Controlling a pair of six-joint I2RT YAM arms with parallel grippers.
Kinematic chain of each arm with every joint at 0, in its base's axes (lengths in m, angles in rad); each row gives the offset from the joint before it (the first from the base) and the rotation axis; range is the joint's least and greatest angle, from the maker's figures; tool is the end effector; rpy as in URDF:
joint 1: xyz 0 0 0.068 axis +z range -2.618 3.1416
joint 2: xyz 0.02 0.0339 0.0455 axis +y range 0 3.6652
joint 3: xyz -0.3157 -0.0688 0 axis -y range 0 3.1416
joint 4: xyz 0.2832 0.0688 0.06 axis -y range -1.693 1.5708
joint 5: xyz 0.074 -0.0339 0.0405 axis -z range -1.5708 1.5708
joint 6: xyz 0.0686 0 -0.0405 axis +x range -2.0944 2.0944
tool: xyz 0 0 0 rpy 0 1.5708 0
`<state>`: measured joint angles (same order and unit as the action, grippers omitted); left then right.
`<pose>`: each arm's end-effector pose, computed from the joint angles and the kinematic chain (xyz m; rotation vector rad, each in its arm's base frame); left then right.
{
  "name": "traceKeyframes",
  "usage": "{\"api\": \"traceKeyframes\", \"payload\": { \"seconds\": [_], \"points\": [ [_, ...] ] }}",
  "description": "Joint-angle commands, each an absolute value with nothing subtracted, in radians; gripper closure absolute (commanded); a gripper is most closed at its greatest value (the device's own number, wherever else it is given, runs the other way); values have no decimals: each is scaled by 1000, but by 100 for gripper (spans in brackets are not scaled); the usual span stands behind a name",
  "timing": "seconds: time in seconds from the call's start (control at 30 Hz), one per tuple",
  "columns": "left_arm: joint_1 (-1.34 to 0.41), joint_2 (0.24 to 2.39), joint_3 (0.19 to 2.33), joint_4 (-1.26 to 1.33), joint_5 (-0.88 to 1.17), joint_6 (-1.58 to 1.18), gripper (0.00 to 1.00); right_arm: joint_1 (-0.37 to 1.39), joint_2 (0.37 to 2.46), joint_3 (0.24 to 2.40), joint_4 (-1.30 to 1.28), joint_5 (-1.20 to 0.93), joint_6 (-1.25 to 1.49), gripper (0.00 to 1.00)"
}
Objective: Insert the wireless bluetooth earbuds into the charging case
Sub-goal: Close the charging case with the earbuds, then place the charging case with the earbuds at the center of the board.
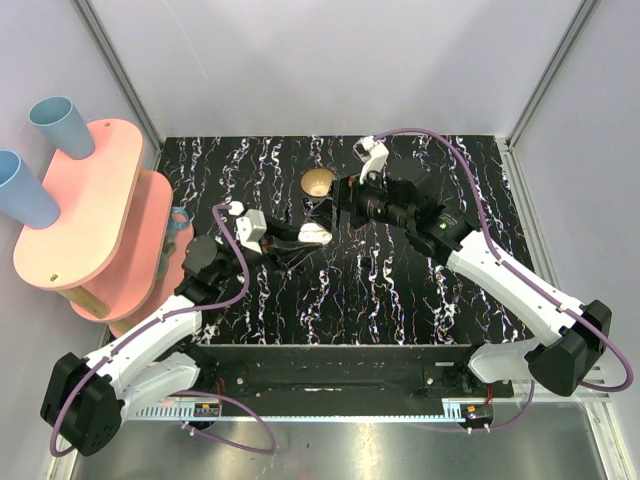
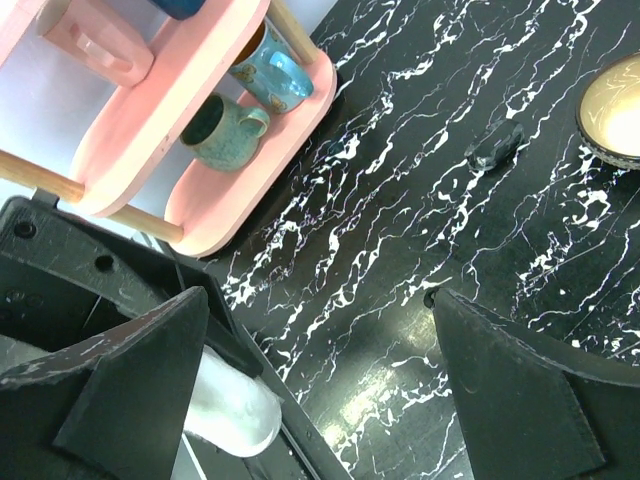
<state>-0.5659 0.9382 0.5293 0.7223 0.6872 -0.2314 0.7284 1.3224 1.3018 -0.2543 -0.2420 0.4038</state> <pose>0.1775 -0.1643 0.3497 0.8281 1.1489 -1.0973 0.2593 0.2533 0.4355 -0.4931 1.8987 0.9936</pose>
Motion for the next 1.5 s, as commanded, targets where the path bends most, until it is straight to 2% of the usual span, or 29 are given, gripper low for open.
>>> {"api": "traceKeyframes", "payload": {
  "seconds": [0.0, 0.37, 0.47, 0.6, 0.7, 0.8, 1.1, 1.47],
  "points": [
    [-568, 913, 532, 758, 627, -206, 100, 733, 1284, 1279, -242, -304, 351, 0],
    [-568, 916, 543, 726, 575, -202, 100, 732, 1272, 1258, -236, -282, 344, 0],
    [-568, 919, 564, 658, 545, -206, 100, 733, 1253, 1246, -236, -166, 359, 0],
    [-568, 940, 642, 494, 515, -196, 100, 732, 1201, 1198, -219, 126, 403, 0],
    [-566, 971, 692, 388, 483, -212, 100, 732, 1160, 1166, -206, 269, 432, 0],
    [-565, 1020, 738, 308, 477, -247, 100, 732, 1138, 1151, -209, 330, 446, 0],
    [-551, 1252, 896, 108, 532, -425, 100, 721, 1147, 1164, -310, 359, 526, 0],
    [-551, 1437, 917, 259, 511, -623, 100, 706, 1095, 1120, -310, 359, 543, 0]
  ]
}}
